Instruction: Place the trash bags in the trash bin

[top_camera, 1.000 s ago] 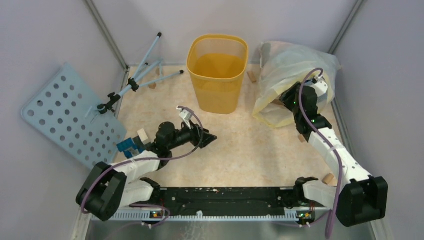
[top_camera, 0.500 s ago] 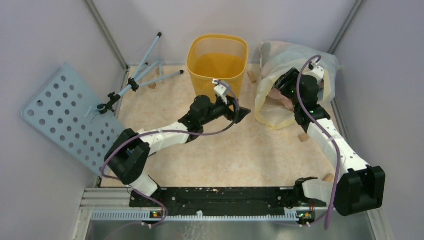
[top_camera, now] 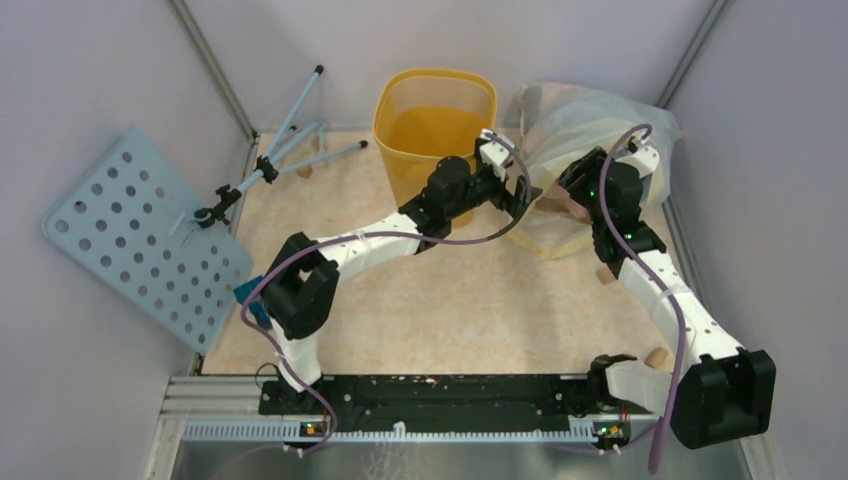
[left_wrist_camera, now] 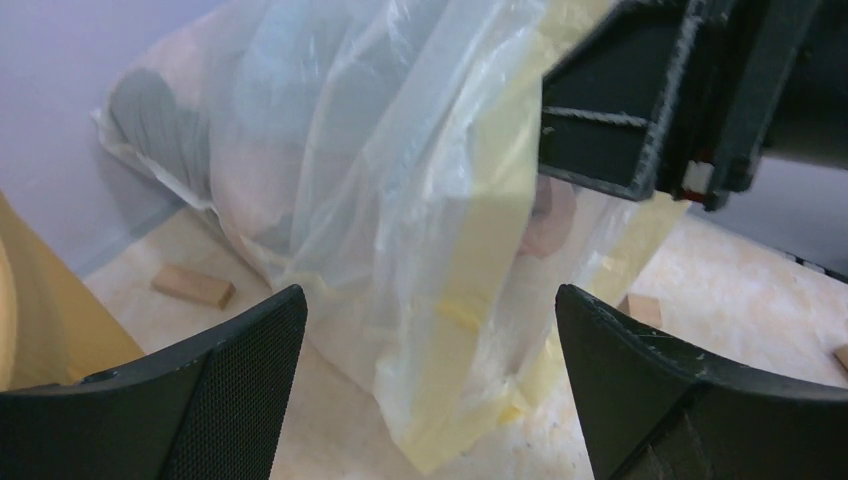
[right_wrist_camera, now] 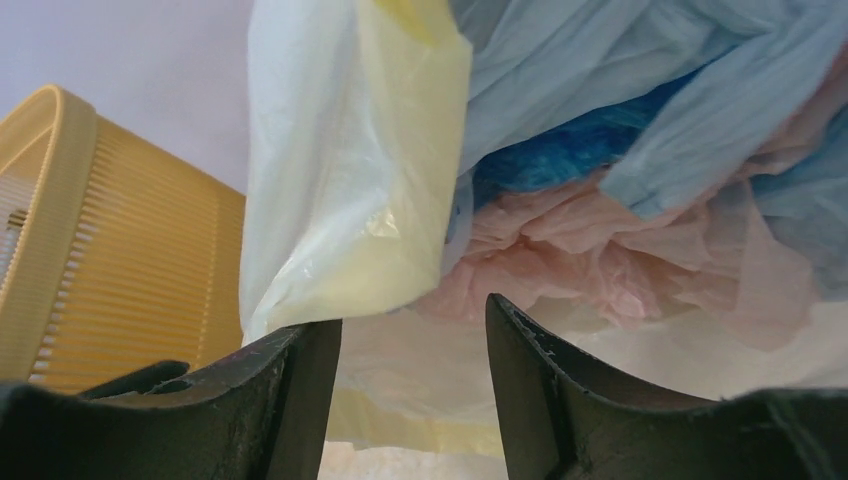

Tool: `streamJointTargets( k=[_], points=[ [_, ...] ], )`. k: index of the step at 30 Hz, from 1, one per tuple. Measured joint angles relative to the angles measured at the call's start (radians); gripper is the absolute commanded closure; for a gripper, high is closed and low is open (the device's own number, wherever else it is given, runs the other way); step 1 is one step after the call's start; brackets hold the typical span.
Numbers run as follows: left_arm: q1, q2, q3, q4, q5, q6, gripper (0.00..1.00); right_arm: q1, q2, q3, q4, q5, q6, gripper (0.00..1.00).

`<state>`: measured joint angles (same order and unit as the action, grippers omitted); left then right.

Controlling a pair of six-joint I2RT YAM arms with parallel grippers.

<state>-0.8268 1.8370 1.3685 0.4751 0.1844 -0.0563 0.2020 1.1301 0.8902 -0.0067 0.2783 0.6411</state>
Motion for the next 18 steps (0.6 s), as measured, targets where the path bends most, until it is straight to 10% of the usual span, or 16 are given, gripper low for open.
streamJointTargets(
  k=[13, 18],
  points=[
    [0.000, 0.197, 0.226, -0.016, 0.005, 0.007, 0.03, -0.053, -0.051, -0.013, -0.009, 0.095, 0.041, 0.44],
    [0.001, 0.250, 0.284, -0.014, 0.005, 0.012, 0.50, -0.068, -0.048, -0.011, -0.009, 0.097, 0.042, 0.37]
  ],
)
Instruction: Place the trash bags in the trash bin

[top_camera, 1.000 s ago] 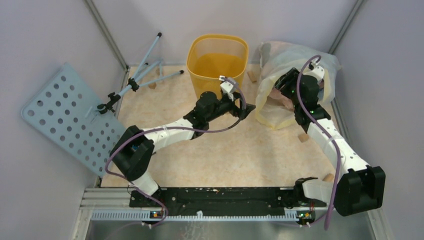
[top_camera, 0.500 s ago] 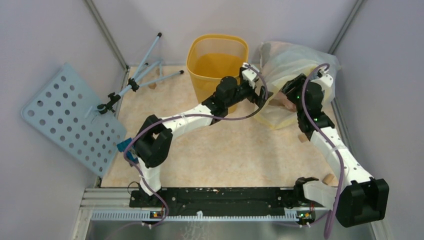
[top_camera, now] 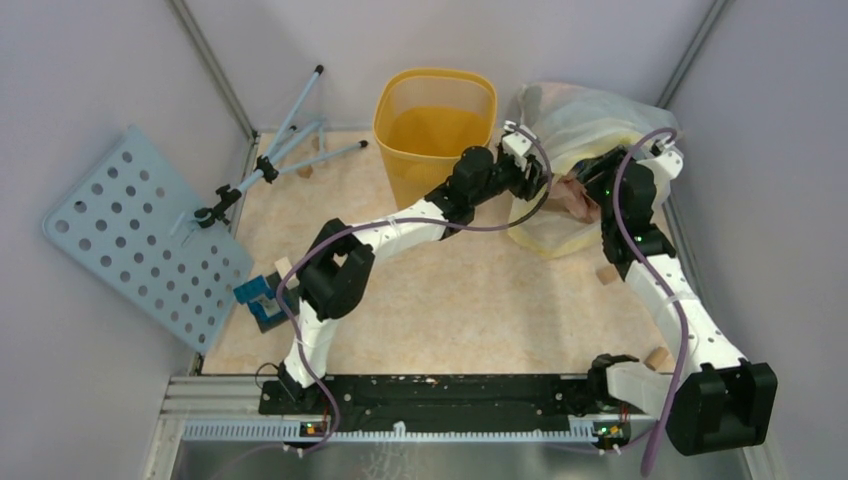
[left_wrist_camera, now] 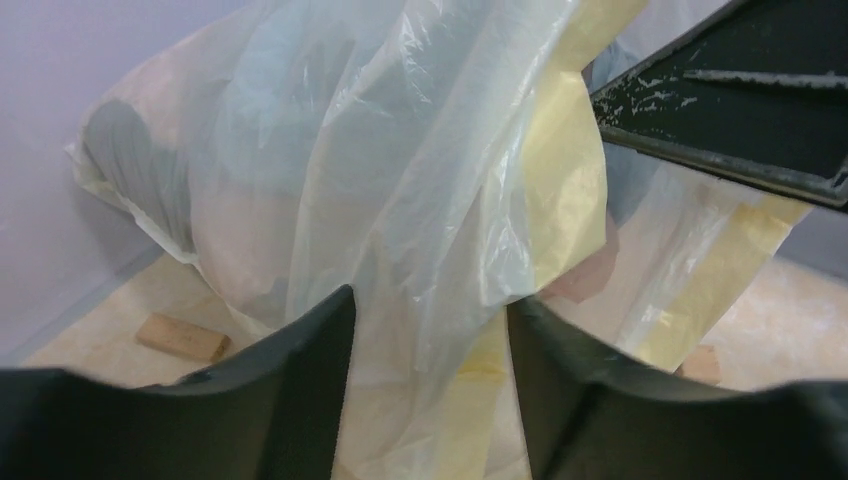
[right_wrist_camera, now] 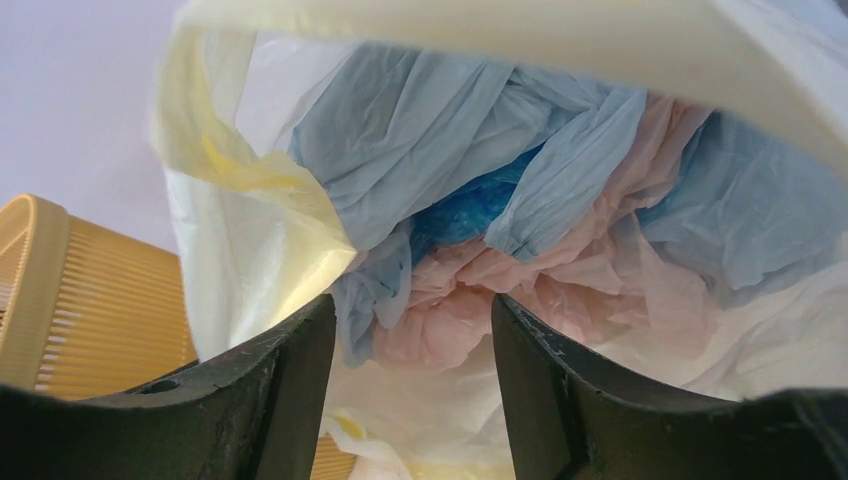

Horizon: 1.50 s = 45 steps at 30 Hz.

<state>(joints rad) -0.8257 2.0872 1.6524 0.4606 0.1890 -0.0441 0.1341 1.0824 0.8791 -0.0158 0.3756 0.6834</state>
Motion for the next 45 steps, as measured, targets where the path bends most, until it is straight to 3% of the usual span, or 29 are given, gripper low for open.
streamJointTargets(
  k=[3, 5, 7, 12, 16, 19, 23, 24, 26, 28, 29, 38, 45],
  points=[
    [0.000, 0.014, 0.020, 0.006, -0.007, 0.020, 0.83, -0.002, 0.001, 0.000, -0.009, 0.020, 0.002, 0.31],
    [0.000, 0.016, 0.026, 0.011, -0.019, 0.031, 0.95, -0.014, 0.006, 0.000, -0.015, 0.033, 0.002, 0.35],
    [0.000, 0.016, 0.030, 0.024, -0.031, 0.043, 1.00, -0.038, 0.018, 0.000, -0.014, 0.044, 0.010, 0.38],
    [0.000, 0.016, 0.045, 0.053, -0.051, 0.045, 1.00, -0.103, 0.065, 0.000, -0.005, 0.045, 0.041, 0.37],
    [0.000, 0.016, 0.055, 0.072, -0.060, 0.045, 1.00, -0.140, 0.101, 0.010, 0.006, 0.031, 0.061, 0.28],
    [0.000, 0.016, 0.058, 0.079, -0.060, 0.045, 1.00, -0.172, 0.132, 0.039, 0.025, 0.020, 0.071, 0.29],
    [0.000, 0.016, 0.072, 0.079, -0.061, 0.045, 1.00, -0.191, 0.150, 0.065, 0.048, 0.003, 0.079, 0.39],
    [0.000, 0.017, 0.078, 0.079, -0.064, 0.045, 1.00, -0.193, 0.151, 0.069, 0.053, -0.003, 0.079, 0.46],
    [0.000, 0.020, 0.090, 0.081, -0.067, 0.045, 1.00, -0.195, 0.151, 0.078, 0.060, -0.018, 0.079, 0.64],
    [0.000, 0.028, 0.102, 0.088, -0.068, 0.045, 1.00, -0.196, 0.153, 0.086, 0.070, -0.029, 0.082, 0.96],
    [0.000, 0.032, 0.105, 0.092, -0.068, 0.045, 1.00, -0.196, 0.154, 0.087, 0.077, -0.032, 0.079, 1.00],
    [0.000, 0.063, 0.114, 0.092, -0.078, 0.044, 1.00, -0.198, 0.157, 0.143, -0.021, -0.109, 0.100, 1.00],
    [0.000, 0.063, 0.114, 0.087, -0.080, 0.012, 1.00, -0.198, 0.000, 0.143, -0.222, -0.266, 0.083, 1.00]
  ],
)
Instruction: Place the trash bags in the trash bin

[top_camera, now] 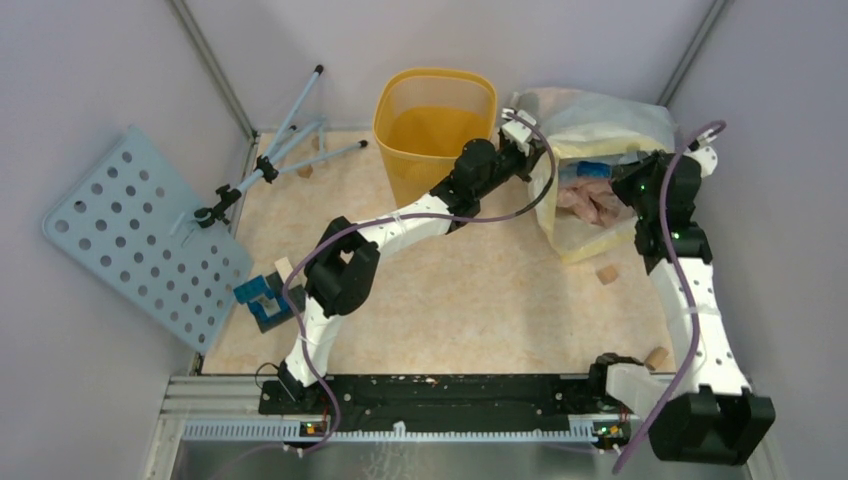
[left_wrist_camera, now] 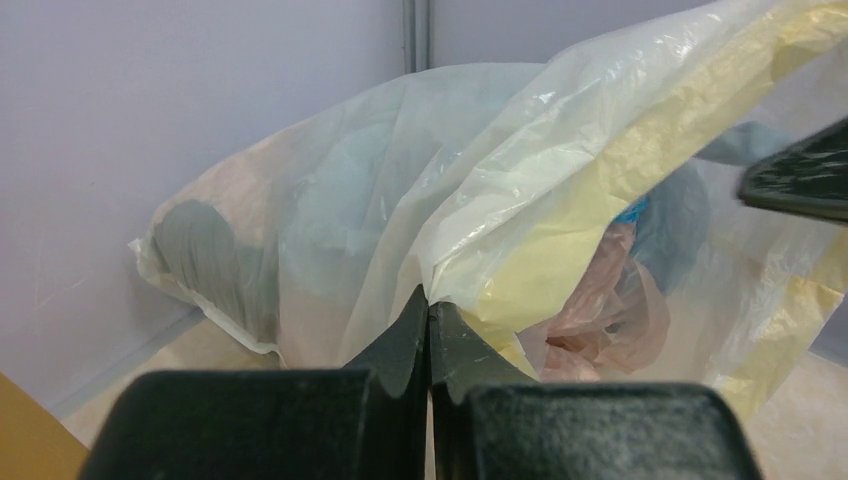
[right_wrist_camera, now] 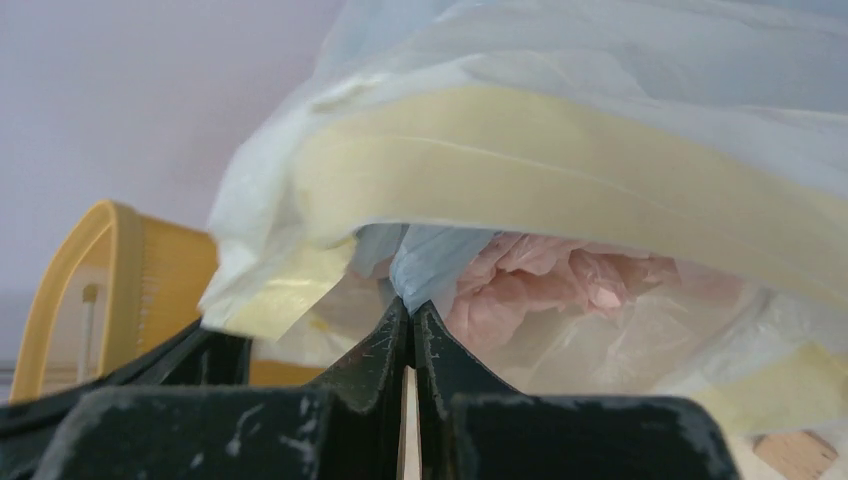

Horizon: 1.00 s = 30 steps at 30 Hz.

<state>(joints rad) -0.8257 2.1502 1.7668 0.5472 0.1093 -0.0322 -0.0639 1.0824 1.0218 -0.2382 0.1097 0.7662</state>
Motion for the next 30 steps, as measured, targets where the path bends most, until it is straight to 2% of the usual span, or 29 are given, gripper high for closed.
streamJointTargets(
  k=[5, 15, 23, 30],
  points=[
    [0.000, 0.000, 0.003, -0.032, -0.023, -0.023, 1.00, 0.000, -0.154, 0.024, -0.125, -0.034, -0.061, 1.00],
    [0.000, 0.020, 0.044, -0.105, -0.078, -0.048, 1.00, 0.000, -0.224, 0.212, -0.235, -0.183, -0.105, 1.00],
    [0.000, 0.046, 0.045, -0.117, -0.086, -0.048, 1.00, 0.000, -0.241, 0.301, -0.185, -0.454, -0.119, 1.00],
    [0.000, 0.052, 0.045, -0.138, -0.092, -0.048, 1.00, 0.000, -0.250, 0.302, -0.143, -0.584, -0.111, 1.00]
  ],
)
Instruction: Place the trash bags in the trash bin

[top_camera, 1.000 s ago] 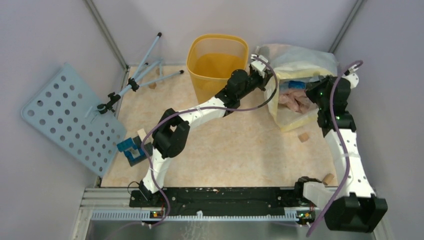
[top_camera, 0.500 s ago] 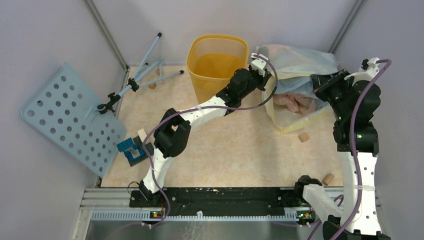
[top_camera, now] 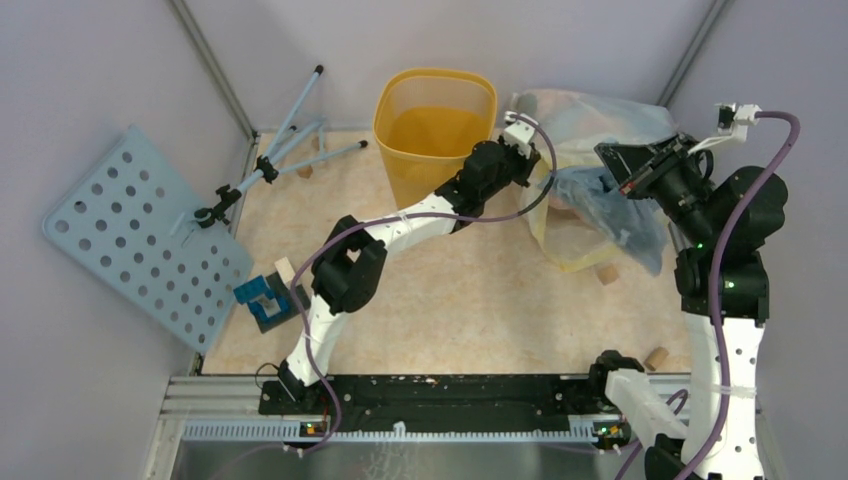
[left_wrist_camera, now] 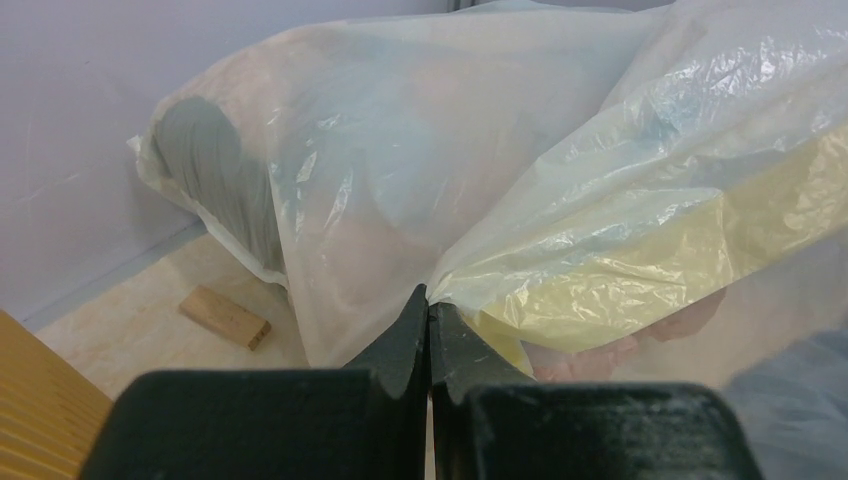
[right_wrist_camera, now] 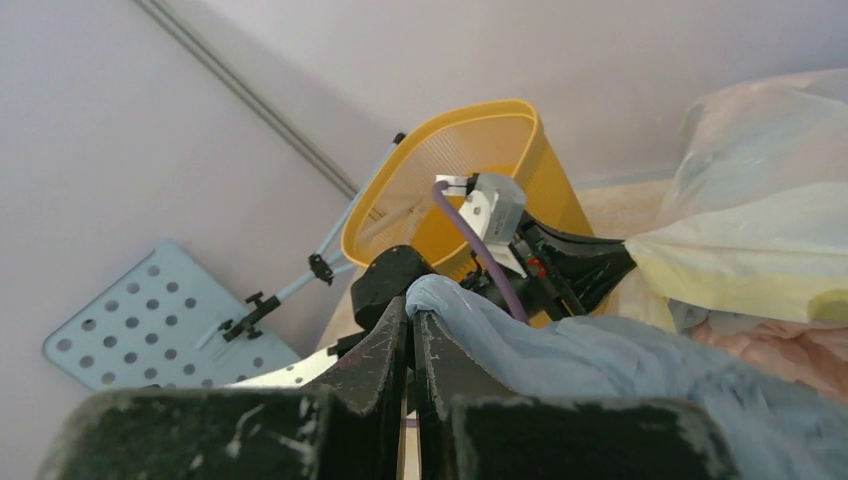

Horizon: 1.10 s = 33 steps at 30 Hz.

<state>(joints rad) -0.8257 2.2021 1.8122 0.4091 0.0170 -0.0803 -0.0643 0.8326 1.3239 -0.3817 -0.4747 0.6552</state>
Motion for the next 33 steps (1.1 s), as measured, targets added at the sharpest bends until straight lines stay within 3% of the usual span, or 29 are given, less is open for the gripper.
streamJointTargets(
  k=[7, 16, 17, 18, 20, 21, 28, 33],
  points=[
    [0.001, -0.003, -0.010, -0.008, -0.022, 0.001, 1.00, 0.000, -0.048, -0.072, 0.024, -0.071, 0.055, 1.00],
    [0.009, -0.039, -0.068, -0.019, -0.026, -0.002, 1.00, 0.000, -0.179, -0.505, -0.041, -0.146, 0.105, 1.00],
    [0.009, -0.042, -0.071, -0.021, -0.026, -0.003, 1.00, 0.000, -0.177, -0.535, -0.058, -0.151, 0.105, 0.96],
    [0.010, -0.050, -0.076, -0.021, -0.026, -0.005, 1.00, 0.000, -0.169, -0.561, -0.074, -0.155, 0.102, 0.78],
    [0.010, -0.056, -0.080, -0.021, -0.026, -0.006, 1.00, -0.001, -0.162, -0.583, -0.115, -0.154, 0.093, 0.19],
    [0.010, -0.061, -0.084, -0.021, -0.026, -0.008, 1.00, -0.001, -0.159, -0.583, -0.132, -0.147, 0.082, 0.07],
    [0.013, -0.098, -0.116, -0.021, -0.025, -0.018, 1.00, 0.028, -0.114, -0.582, -0.180, -0.013, -0.018, 0.05],
    [0.017, -0.105, -0.122, -0.021, -0.008, -0.023, 1.00, 0.190, -0.030, -0.612, -0.136, 0.113, -0.011, 0.04]
  ],
)
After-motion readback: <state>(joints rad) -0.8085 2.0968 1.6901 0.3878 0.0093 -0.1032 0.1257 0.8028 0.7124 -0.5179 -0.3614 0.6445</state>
